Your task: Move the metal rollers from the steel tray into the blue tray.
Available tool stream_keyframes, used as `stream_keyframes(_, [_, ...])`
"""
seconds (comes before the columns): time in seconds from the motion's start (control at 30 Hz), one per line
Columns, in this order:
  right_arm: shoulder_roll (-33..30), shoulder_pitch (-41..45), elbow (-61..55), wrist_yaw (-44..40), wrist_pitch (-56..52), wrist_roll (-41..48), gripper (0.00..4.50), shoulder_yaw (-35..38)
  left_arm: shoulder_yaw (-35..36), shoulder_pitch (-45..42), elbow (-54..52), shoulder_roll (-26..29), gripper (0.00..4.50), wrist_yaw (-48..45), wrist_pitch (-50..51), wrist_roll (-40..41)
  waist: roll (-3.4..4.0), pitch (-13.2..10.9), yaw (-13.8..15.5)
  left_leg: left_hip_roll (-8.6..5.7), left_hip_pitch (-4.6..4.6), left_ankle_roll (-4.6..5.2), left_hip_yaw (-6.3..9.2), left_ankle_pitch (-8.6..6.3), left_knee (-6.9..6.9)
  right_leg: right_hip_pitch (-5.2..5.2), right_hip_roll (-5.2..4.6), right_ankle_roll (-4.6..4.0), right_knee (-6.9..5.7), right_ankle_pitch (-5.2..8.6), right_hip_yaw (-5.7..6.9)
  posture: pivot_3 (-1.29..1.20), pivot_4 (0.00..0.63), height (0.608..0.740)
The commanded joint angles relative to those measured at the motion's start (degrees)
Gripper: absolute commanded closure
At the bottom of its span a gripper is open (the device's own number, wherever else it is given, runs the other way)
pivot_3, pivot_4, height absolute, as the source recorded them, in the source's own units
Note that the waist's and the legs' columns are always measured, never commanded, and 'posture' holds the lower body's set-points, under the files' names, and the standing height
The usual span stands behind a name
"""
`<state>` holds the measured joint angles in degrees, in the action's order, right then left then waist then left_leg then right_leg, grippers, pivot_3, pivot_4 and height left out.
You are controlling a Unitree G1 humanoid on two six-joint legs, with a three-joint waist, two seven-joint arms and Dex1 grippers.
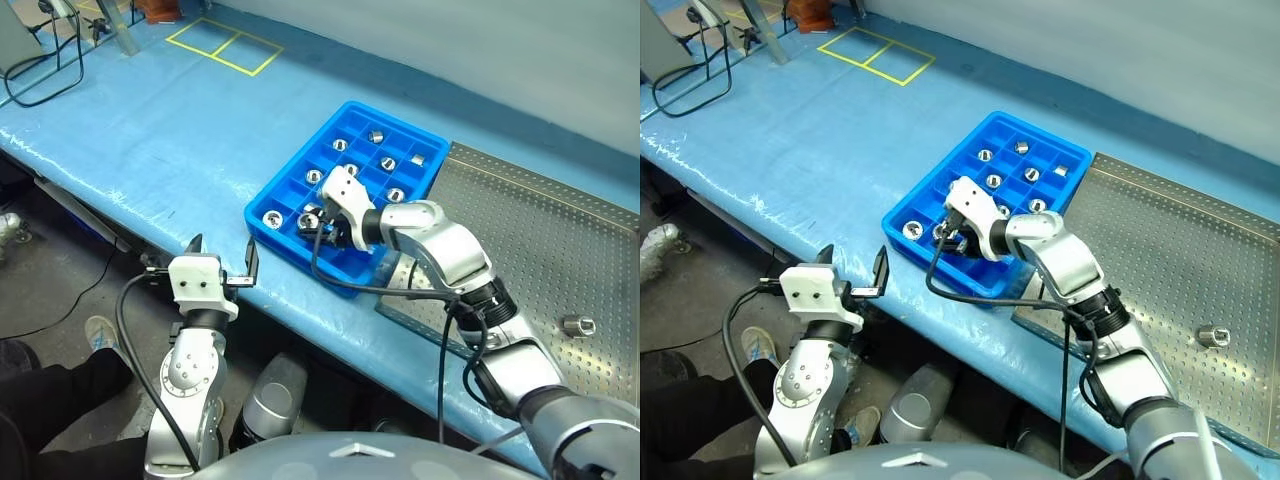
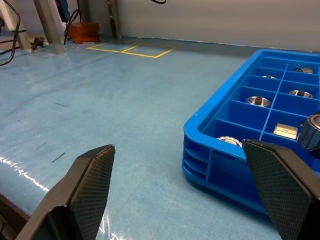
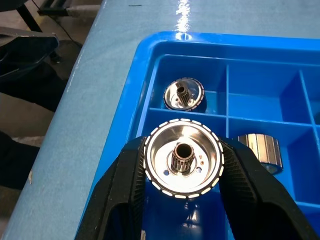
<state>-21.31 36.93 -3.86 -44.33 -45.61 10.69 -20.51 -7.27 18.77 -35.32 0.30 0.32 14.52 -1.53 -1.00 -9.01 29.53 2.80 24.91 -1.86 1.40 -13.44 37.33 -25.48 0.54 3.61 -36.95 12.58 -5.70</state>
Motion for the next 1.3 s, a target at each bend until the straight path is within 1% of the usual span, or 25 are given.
stream_keyframes(0.03, [-1.91, -0.24, -3.35, -0.11, -0.39, -1.11, 2.79, -0.7, -0.36, -0.83, 0.31, 0.05, 0.0, -0.49, -0.74, 0.31, 0.0, 0.0, 0.0, 0.0, 0.01, 0.0, 0.01, 0.0, 0.0, 0.0, 0.0, -0.01, 0.0, 0.01, 0.01, 0.49, 0.15, 0.74])
stream_keyframes(0.27, [-4.56, -2.13, -5.48, -2.34, -1.04, -2.05, 2.79, -4.9, -0.5, -2.68, 1.71, 0.39, 0.0, -1.58, -0.52, 0.39, 0.01, 0.01, -0.53, 0.01, 0.02, 0.0, 0.04, 0.0, 0.01, 0.02, 0.0, -0.08, 0.0, -0.06, 0.04, 0.44, 0.15, 0.74])
stream_keyframes(0.37, [-3.23, -2.91, -5.37, -0.72, -0.88, -2.39, 1.67, -4.91, -0.57, -3.37, 2.21, 0.53, 0.0, -2.11, -0.3, 0.47, 0.02, 0.05, -1.17, 0.01, 0.0, 0.0, 0.04, 0.01, 0.01, 0.02, 0.01, -0.09, -0.01, -0.06, 0.04, 0.43, 0.15, 0.74])
stream_keyframes(0.4, [-2.59, -3.27, -5.59, 0.07, -0.49, -2.26, 1.43, -4.02, -0.65, -3.49, 2.26, 0.55, 0.0, -2.26, -0.26, 0.5, 0.01, 0.1, -1.5, 0.02, -0.03, 0.0, 0.04, 0.0, 0.01, 0.05, 0.01, -0.09, -0.01, -0.06, 0.04, 0.41, 0.15, 0.74])
stream_keyframes(0.47, [0.01, -3.88, -5.8, 3.5, 0.36, -1.25, 0.86, 0.51, -0.84, -4.36, 2.75, 0.75, 0.0, -2.96, -0.11, 0.86, 0.01, 0.1, -2.19, 0.04, -0.06, 0.0, 0.04, 0.0, 0.01, 0.09, 0.02, -0.08, -0.01, -0.04, 0.04, 0.39, 0.15, 0.74])
stream_keyframes(0.5, [0.81, -4.11, -5.95, 4.61, 0.79, -1.02, 0.86, 2.09, -0.9, -4.76, 2.97, 0.83, 0.0, -3.27, -0.03, 1.0, 0.01, 0.1, -2.48, 0.04, -0.04, 0.0, 0.04, 0.0, 0.01, 0.08, 0.02, -0.09, -0.02, -0.05, 0.04, 0.39, 0.15, 0.74])
stream_keyframes(0.63, [4.32, -7.21, -9.75, 11.63, 1.4, 0.35, 0.86, 10.85, -2.0, -9.11, 6.08, 1.8, 0.0, -6.28, 0.54, 1.79, 0.1, 0.14, -3.68, 0.06, -0.02, -0.03, 0.06, 0.03, 0.05, 0.08, 0.04, -0.2, -0.07, -0.13, 0.07, 0.25, 0.15, 0.74])
stream_keyframes(0.73, [5.71, -10.3, -13.42, 16.35, 0.09, 1.06, 0.86, 16.2, -2.85, -12.54, 8.66, 2.72, 0.0, -8.47, 0.83, 2.04, 0.15, 0.19, -5.73, 0.04, -0.03, 0.01, 0.08, 0.02, 0.18, 0.18, 0.01, -0.19, -0.02, -0.12, 0.08, 0.16, 0.15, 0.74])
stream_keyframes(0.8, [5.82, -12.57, -15.74, 19.02, -0.74, 0.84, 0.86, 18.43, -3.19, -14.79, 10.5, 3.19, 0.0, -9.99, 0.92, 2.78, 0.19, 0.21, -8.15, 0.03, -0.03, 0.06, 0.06, 0.0, 0.29, 0.31, 0.0, -0.2, 0.01, -0.08, 0.06, 0.1, 0.15, 0.74])
stream_keyframes(0.87, [5.38, -14.97, -18.14, 21.17, -1.94, 0.52, 0.86, 19.76, -3.68, -17.15, 12.38, 3.69, 0.0, -11.73, 0.93, 3.39, 0.24, 0.24, -11.46, 0.02, -0.05, 0.11, 0.06, 0.01, 0.38, 0.41, 0.0, -0.2, 0.02, -0.09, 0.04, 0.04, 0.15, 0.74])
stream_keyframes(0.97, [5.37, -18.08, -21.55, 24.35, -2.13, -0.12, 0.86, 21.11, -4.3, -20.39, 15.1, 4.08, 0.0, -13.98, 0.71, 3.96, 0.37, 0.29, -17.52, 0.02, -0.27, 0.15, 0.08, 0.03, 0.41, 0.65, 0.01, -0.28, 0.02, -0.15, 0.02, -0.03, 0.15, 0.74])
stream_keyframes(1.1, [7.53, -20.5, -22.32, 34.16, -0.07, -5.59, 0.86, 23.06, -5.42, -23.9, 18.42, 4.53, 0.0, -16.42, -0.1, 4.02, 0.43, 0.33, -25.98, 0.02, -0.49, 0.21, 0.13, 0.03, 0.43, 0.91, 0.0, -0.28, 0.01, -0.16, -0.02, -0.09, 0.15, 0.74])
stream_keyframes(1.17, [9.36, -21.4, -22.93, 37.03, 0.51, -6.18, 0.86, 24.32, -5.93, -24.97, 19.31, 4.68, 0.0, -17.38, -0.28, 4.29, 0.46, 0.34, -29.12, 0.01, -0.57, 0.23, 0.11, 0.04, 0.42, 0.96, 0.0, -0.19, -0.05, -0.23, -0.09, -0.12, 0.15, 0.74])
stream_keyframes(1.2, [10.17, -21.73, -22.95, 37.97, 0.66, -6.12, 0.86, 25.06, -6.13, -25.42, 19.74, 4.72, 0.0, -17.75, -0.32, 4.36, 0.47, 0.35, -30.79, 0.01, -0.62, 0.24, 0.1, 0.04, 0.41, 0.96, 0.01, 0.0, -0.09, -0.33, -0.15, -0.13, 0.15, 0.74])
stream_keyframes(1.3, [11.19, -22.19, -22.26, 39.26, 0.71, -6.08, 0.86, 26.13, -6.46, -26.28, 20.54, 4.87, 0.0, -18.59, -0.42, 4.36, 0.48, 0.34, -34.2, -0.03, -0.82, 0.25, 0.09, 0.04, 0.36, 1.0, 0.05, -0.02, -0.32, -0.3, -0.31, -0.15, 0.15, 0.74])
